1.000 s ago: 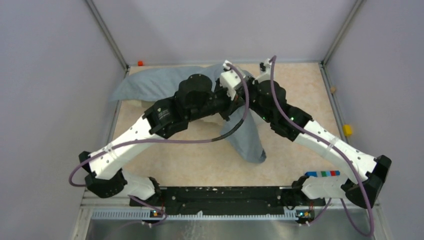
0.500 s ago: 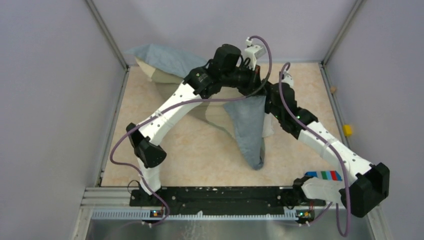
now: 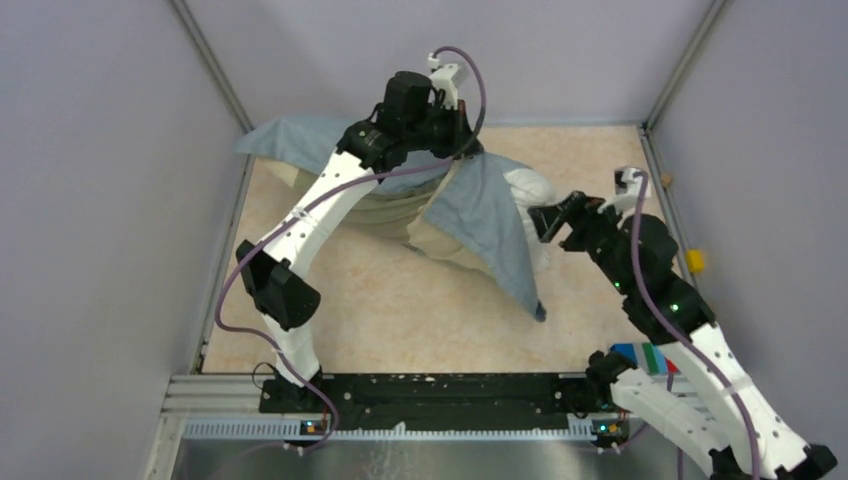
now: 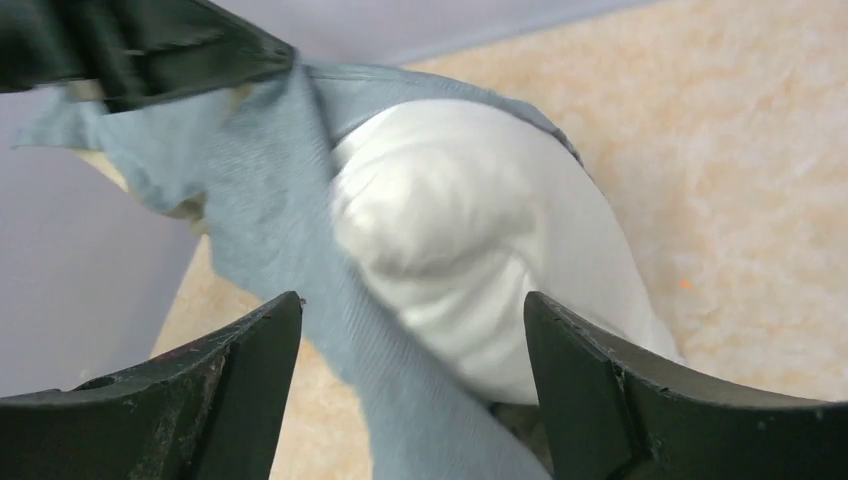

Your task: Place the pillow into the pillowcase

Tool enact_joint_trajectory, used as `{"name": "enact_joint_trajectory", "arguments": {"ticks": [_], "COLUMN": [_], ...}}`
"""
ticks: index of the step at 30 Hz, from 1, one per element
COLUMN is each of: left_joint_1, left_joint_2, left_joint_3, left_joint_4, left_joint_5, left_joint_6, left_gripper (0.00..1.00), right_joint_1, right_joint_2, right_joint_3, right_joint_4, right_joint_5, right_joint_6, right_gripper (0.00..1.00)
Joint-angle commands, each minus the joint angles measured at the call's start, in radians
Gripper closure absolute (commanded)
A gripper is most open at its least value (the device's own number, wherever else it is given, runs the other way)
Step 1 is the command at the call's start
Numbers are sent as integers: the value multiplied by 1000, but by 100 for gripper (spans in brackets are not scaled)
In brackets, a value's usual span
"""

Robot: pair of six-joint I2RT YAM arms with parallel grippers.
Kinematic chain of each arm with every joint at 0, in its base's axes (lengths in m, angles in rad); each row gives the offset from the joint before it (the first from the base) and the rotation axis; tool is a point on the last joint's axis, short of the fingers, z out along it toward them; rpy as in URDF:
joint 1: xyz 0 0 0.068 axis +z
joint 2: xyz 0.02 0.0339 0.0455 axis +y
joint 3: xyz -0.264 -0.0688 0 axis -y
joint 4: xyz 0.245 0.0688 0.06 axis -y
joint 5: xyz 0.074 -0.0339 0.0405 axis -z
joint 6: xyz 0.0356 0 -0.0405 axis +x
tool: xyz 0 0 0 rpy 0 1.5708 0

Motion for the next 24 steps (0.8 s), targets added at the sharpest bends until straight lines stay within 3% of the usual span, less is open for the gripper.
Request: {"name": "enact_joint_trajectory", "arguments": {"ticks": [1,5,10,14,16,17,20,21,22,24], "left_joint_1": [36,37,37,26,-11,-38,-162,-206,-238,-269], "left_joint_2": [-3,-19,-65,-115,-139,-146,-137,-125,-111,-85], "left_joint_3": [-20,-23,-26,-34,-22,7,137,192,253,345], "left_joint_4": [43,38,26,34,42,39,-5,-27,-47,-66], "left_joint_5": [-152,-149,-144,-59,-34,-29,-78,-110,-133,-157], "left_joint_6": [42,46,60,78,107,142,237,265,278,275], "left_gripper": [100,100,100,100,100,100,100,100,100,100], "right_joint_1": [8,8,-2,-71,-74,-74,-15,33,92,174], "right_joint_2": [-95,-83,6,166,290,348,481,496,501,501], "right_joint_3": [-17,5,-28,-39,5,34,130,162,194,238], "right_joint_4": [23,-8,-21,157,218,234,236,216,191,168], "right_joint_5": [-35,-6,183,19,-100,-185,-341,-327,-299,-312], "right_joint_6": [-144,-166,-175,-166,-155,-144,-84,-81,-78,-38], "right_gripper": [20,17,13,14,25,35,86,95,100,100]}}
